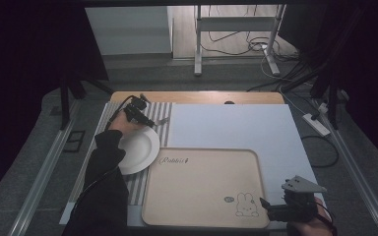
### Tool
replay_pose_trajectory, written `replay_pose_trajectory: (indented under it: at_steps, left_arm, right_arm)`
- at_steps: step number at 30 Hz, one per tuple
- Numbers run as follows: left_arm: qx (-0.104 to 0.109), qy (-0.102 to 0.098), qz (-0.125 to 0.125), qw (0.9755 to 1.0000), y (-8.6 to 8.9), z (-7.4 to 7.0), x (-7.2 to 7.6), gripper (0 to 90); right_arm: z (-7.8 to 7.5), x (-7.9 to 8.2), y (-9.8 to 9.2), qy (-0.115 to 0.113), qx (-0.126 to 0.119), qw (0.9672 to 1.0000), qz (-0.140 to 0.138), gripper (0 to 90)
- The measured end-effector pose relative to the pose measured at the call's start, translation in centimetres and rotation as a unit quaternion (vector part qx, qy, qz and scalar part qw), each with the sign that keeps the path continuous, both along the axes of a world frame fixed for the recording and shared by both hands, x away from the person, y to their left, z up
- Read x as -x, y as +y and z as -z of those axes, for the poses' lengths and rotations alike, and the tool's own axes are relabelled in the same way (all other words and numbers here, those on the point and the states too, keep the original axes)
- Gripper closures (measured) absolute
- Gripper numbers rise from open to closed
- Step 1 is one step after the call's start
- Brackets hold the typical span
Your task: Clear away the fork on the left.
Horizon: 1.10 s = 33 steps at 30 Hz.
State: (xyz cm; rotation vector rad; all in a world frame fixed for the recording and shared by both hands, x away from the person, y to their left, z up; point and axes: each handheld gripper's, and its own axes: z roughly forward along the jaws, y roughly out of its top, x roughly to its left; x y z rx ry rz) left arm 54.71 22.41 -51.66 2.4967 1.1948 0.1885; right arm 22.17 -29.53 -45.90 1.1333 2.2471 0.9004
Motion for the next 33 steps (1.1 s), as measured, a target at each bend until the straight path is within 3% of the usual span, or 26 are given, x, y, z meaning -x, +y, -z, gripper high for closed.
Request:
replay_pose_trajectory:
  at_steps: [4, 9, 14, 18, 25, 33]
  left_arm:
    - [0.007, 0.001, -0.003, 1.0000, 1.3, -0.1, 0.1, 57.0]
    - [0.016, -0.001, -0.011, 0.9998, 2.5, -0.1, 0.2, 72.0]
    - [0.017, 0.007, -0.013, 0.9998, 3.1, -0.1, 0.1, 77.4]
    - [0.015, 0.010, 0.002, 0.9998, 3.0, -0.2, 0.1, 82.9]
    - [0.021, 0.009, -0.015, 0.9996, 4.3, -0.5, 0.3, 84.2]
    - [0.022, -0.003, -0.038, 0.9990, 6.4, -2.5, 0.8, 84.2]
  right_arm:
    - [0.0, 0.0, 0.0, 0.000, 0.001, 1.0000, 0.000, 0.0]
    - [0.0, 0.0, 0.1, 0.001, 0.002, 1.0000, -0.002, 0.0]
    - [0.0, 0.0, 0.0, 0.001, 0.002, 1.0000, -0.002, 0.0]
    - [0.0, 0.0, 0.0, 0.001, 0.001, 1.0000, -0.001, 0.0]
    - [0.0, 0.0, 0.0, 0.002, 0.002, 1.0000, -0.001, 0.0]
    - [0.0, 0.0, 0.1, 0.002, 0.002, 1.0000, -0.001, 0.0]
